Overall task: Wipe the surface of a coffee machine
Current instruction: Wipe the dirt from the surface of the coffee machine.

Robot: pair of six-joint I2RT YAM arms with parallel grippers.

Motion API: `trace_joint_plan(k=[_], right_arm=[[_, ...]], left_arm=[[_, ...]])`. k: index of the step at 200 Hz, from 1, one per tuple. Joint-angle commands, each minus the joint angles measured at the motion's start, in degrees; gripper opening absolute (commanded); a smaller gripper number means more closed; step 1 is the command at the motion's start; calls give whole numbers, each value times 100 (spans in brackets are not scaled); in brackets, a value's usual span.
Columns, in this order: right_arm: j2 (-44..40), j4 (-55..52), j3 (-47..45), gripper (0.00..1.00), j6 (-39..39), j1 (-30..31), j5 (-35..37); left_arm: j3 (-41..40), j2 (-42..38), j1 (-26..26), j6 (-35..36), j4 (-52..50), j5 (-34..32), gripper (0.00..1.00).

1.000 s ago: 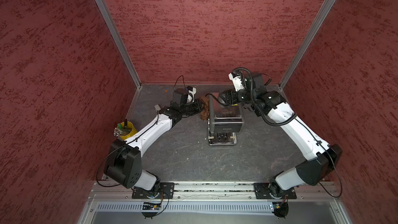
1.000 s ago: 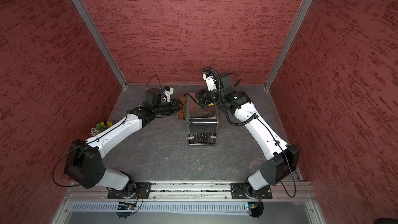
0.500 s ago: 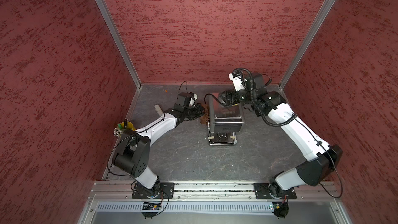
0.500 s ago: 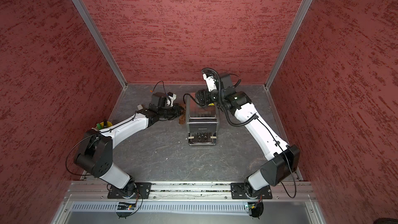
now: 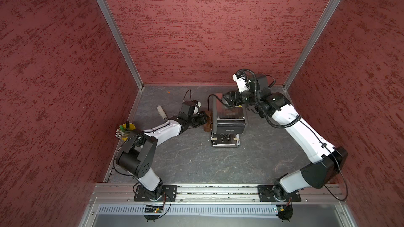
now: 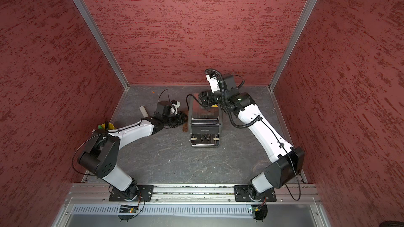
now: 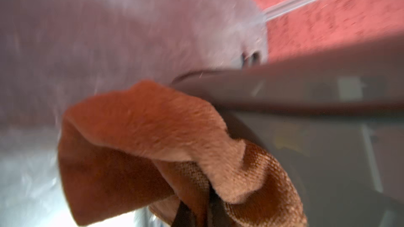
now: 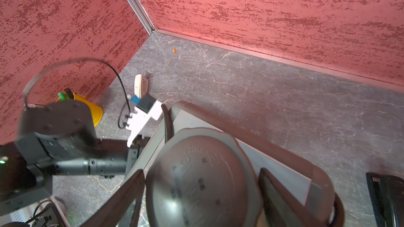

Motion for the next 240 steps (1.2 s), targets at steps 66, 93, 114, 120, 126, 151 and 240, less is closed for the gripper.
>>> trace_joint_plan(k=[66,93,114,120,126,151,240], right_arm=[[98,-441,-96,79,116,71,-101],[155,-492,-7,79,93,74,-104],[215,-553,54,79,60,73,-93],[221,-555,50,79,67,74,-84],[223,-547,43,79,63,75,-84],[202,-507,-29,79,78,75,-75],[159,-551,-93,79,30,75,-40]], left_arm=[[-468,-130,-485,-262,716,348,0],[-761,-215,-641,-171,708,118,0],[-960,-164,-921,-80,781,-100,0],[-998,-126,-1011,-78,823,-179,0],[-1016,-68,-1097,-67,869,-238,0],[-958,230,-1345,-65,947,-384,0],[-895,984,-2210,-302,1796,-1306,0]])
